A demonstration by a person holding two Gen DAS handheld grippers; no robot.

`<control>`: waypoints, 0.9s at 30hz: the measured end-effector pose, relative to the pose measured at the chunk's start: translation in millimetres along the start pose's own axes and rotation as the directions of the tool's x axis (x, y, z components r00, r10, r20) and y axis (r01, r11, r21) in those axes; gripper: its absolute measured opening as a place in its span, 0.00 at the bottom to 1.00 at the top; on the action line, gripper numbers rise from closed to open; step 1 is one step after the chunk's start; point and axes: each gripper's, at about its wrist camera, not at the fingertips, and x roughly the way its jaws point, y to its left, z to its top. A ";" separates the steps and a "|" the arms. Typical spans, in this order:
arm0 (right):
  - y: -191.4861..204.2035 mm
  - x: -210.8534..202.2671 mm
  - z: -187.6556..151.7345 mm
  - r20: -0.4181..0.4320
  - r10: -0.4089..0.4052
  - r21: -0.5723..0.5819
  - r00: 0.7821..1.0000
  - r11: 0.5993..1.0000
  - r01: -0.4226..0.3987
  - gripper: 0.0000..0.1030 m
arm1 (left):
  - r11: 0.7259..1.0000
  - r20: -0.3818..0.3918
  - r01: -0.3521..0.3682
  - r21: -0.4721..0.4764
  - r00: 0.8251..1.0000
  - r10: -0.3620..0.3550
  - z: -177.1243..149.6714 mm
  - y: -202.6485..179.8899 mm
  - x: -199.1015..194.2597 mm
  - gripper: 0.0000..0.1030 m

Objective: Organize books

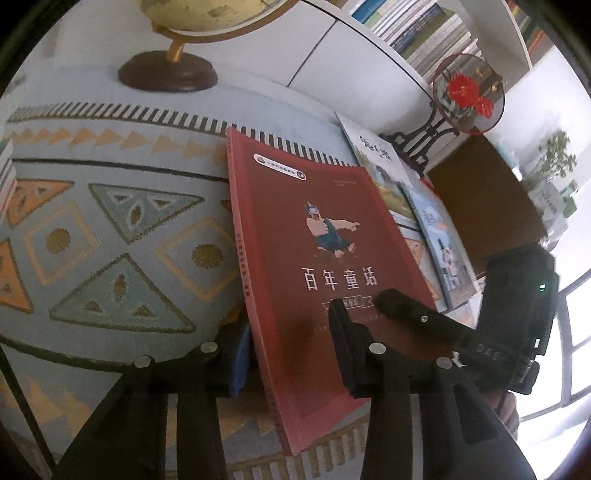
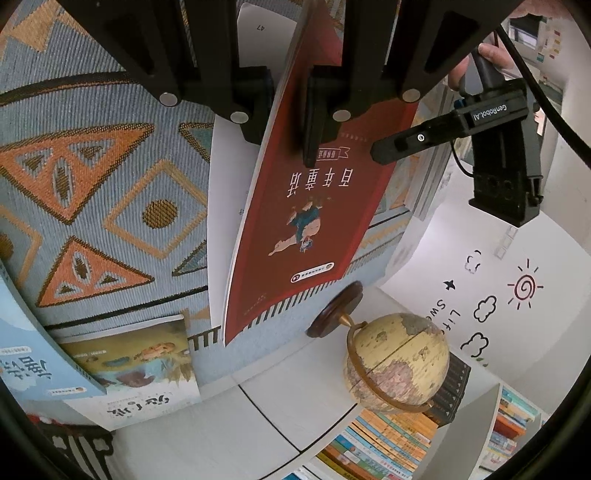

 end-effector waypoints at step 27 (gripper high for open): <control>54.8 -15.1 -10.1 0.104 -0.086 -0.183 0.991 0.978 0.104 0.11 | 0.963 0.145 -0.203 0.179 0.973 0.178 -0.8 -38.5 -32.9 0.33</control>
